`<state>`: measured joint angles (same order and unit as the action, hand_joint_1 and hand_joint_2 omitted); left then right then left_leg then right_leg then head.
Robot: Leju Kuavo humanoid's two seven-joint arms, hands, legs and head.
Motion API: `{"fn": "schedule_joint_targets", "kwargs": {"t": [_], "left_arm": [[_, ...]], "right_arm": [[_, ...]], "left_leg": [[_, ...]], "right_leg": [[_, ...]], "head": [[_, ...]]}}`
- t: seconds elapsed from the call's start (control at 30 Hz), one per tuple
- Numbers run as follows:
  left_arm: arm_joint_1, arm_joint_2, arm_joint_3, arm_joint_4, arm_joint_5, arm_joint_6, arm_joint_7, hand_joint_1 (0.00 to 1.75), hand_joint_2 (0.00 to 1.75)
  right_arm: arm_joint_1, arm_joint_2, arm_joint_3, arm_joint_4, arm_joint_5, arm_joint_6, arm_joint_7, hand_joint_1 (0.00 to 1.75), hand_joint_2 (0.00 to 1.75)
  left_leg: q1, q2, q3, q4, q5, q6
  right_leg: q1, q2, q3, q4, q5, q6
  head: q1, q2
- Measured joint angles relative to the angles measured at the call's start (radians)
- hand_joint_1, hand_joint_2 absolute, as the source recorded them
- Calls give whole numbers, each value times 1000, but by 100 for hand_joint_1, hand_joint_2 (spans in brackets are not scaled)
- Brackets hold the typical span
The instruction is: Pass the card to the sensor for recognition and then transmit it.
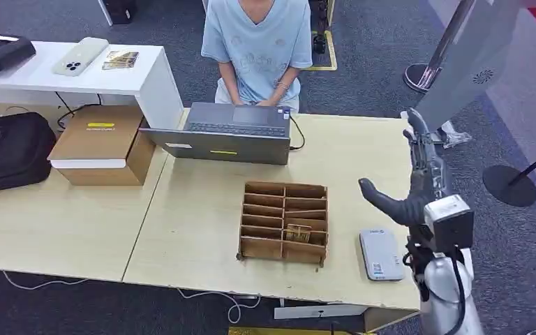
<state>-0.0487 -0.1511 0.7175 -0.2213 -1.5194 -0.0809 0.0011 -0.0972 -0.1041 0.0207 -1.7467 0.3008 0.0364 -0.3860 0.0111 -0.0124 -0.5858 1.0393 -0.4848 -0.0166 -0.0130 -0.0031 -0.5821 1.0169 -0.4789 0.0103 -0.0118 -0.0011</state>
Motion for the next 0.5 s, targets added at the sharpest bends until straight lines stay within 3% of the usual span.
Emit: {"fn": "schedule_joint_targets", "kwargs": {"t": [0.13,0.27,0.43,0.5], "left_arm": [[2,-2,14,0,1,0,0,0,0],[2,-5,21,0,-4,0,2,0,0],[2,-6,29,0,-7,0,2,0,0],[1,-8,34,0,-8,0,6,0,0]], "right_arm": [[118,5,-33,-76,200,-145,2,0,175],[215,31,-39,-135,438,-276,55,0,175],[296,62,-36,-176,877,-446,208,0,175],[313,74,-28,-184,1017,-472,274,0,175]], "left_leg": [[0,0,-1,0,0,0],[0,0,0,0,-1,-1],[0,0,-1,-1,-1,-1],[0,1,0,-1,-1,-1]], "right_leg": [[0,-1,0,0,0,0],[0,0,0,0,-1,0],[0,0,0,0,-1,0],[0,0,0,0,-1,0]], "head": [[0,0],[0,0],[0,0],[0,0]]}}
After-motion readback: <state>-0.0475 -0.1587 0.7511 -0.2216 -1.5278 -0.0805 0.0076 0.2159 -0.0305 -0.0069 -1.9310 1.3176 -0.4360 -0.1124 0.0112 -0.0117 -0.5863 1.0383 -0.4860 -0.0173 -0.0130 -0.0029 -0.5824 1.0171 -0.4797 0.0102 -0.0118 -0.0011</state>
